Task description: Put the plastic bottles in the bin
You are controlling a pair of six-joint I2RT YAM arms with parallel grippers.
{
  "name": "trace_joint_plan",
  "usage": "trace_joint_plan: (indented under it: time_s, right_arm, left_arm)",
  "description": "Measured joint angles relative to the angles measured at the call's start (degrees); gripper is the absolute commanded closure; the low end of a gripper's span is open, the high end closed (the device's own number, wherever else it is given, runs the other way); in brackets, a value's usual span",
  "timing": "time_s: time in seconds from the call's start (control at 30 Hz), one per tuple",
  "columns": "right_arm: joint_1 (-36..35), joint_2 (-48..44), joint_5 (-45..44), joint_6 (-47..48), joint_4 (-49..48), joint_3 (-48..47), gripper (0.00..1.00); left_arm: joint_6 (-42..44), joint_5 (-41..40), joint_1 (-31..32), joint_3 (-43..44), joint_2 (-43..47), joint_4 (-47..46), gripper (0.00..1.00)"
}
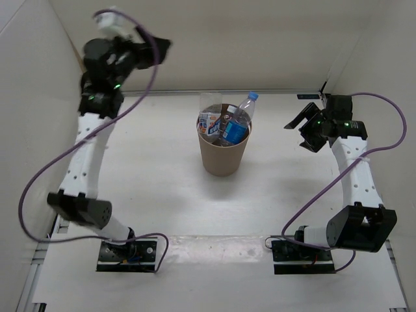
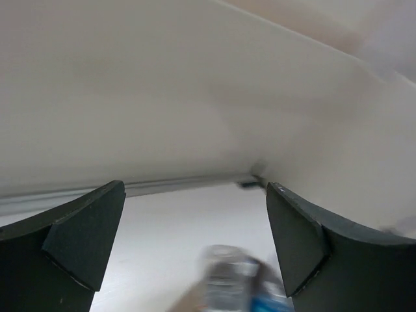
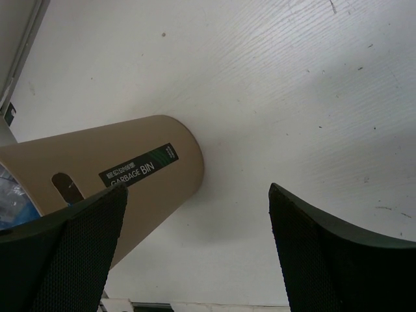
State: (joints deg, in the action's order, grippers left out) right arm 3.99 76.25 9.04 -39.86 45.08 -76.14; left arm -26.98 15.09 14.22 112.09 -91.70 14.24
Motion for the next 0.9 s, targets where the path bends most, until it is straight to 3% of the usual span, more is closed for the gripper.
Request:
trace_joint_plan:
  time_s: [0.13,0.37,0.67,0.9]
  right_arm:
    - [0.17,-0.15,-1.75,-0.09,1.53,0.00,0.10]
    - [0.87,2.34,-5.16,-2.12,5.60,-3.26,0.10]
    - [1.66,2.86,0.44,-2.89,2.71,-2.05,0.10]
    - [2.36,2.86,3.19,-2.60,1.27,-1.75,0.10]
  left_arm:
    - [-0.09,-5.97,-14.27,-17.51,10.47,2.27,0.00]
    - [-0.98,-13.51,-13.81,-40.00,17.03,12.33,0.00]
    - [-4.96,-26.71,-14.82,-50.58,20.85,20.41,0.00]
    - [-8.57,-26.73,-29.11,-60.87,21.20,23.98,0.00]
